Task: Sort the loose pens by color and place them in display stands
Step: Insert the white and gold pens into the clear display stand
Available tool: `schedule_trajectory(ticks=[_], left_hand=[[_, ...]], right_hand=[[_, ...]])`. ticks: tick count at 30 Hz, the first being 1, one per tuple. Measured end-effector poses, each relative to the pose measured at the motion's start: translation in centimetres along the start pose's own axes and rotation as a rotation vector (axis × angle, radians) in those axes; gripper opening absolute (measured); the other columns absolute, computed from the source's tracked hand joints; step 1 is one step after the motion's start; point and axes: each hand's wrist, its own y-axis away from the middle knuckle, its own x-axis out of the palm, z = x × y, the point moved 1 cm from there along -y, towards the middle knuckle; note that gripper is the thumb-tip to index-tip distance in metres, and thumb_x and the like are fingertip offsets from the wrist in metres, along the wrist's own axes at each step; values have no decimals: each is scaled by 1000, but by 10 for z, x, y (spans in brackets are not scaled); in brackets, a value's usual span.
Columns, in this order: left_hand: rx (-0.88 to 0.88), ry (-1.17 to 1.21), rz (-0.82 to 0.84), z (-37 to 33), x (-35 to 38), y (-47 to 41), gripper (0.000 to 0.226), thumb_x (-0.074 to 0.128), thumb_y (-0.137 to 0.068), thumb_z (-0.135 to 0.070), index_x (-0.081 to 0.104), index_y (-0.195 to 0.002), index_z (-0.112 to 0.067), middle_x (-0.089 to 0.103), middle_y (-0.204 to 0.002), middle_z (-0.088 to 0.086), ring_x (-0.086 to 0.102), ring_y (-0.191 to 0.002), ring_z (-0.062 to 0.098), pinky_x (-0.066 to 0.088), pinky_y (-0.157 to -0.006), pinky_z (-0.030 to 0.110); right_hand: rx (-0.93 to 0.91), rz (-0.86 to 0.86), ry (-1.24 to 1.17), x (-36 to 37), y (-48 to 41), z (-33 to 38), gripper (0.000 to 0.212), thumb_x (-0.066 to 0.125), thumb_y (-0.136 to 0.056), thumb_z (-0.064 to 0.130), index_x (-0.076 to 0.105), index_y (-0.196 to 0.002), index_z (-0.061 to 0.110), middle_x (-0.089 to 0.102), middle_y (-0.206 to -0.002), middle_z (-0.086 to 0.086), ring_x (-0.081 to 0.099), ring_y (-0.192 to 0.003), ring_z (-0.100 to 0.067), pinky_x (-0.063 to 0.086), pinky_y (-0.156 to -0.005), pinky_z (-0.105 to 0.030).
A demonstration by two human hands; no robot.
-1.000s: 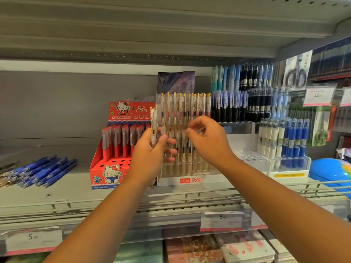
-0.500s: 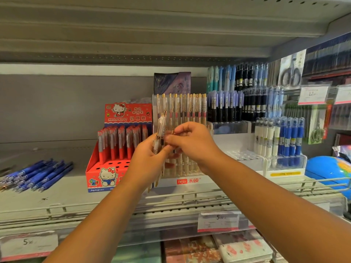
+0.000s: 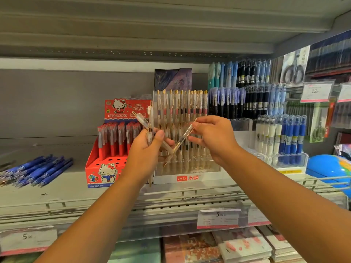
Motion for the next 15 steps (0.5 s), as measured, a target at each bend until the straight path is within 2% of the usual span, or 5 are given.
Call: schedule_trajectory(ticks=[4,6,10,15], left_hand=[[2,36,-48,-3,-2,2,16,42,-104,-27,53,-97,-17,72,-78,8,73,-78,30,61,-62,46],[-27,60,-40,-4,-1,3,15,44,-103,-28,52,-98,-17,70,-73,5,73,-72,29,61,-55,46],[-43,-5,18,-4,2,4,13,47,-102,-28,51,-98,-17,64,-65,3,64,-54,25,57,-45,38],[-14,-147,17,-1,2,2,13,47,-101,-34,54,-94,-25,61,-63,-1,54,-48,20,43,-39,27]], right_hand=[[-66,-70,-11,-8,-11,1,13,60,-94,1,60,-95,13,66,-93,-5,69,-74,-11,60,-67,-27],[-130,-116,37,-13,-18,2,15,59,-95,4,60,-95,19,66,-95,-1,67,-80,-11,59,-68,-25],[-257,-174,134,-21,-28,1,13,60,-95,8,61,-99,21,68,-96,4,67,-89,-10,59,-72,-26],[-348,-167,152,-23,-32,-6,16,61,-95,8,62,-97,24,69,-97,2,67,-92,-11,58,-80,-29]])
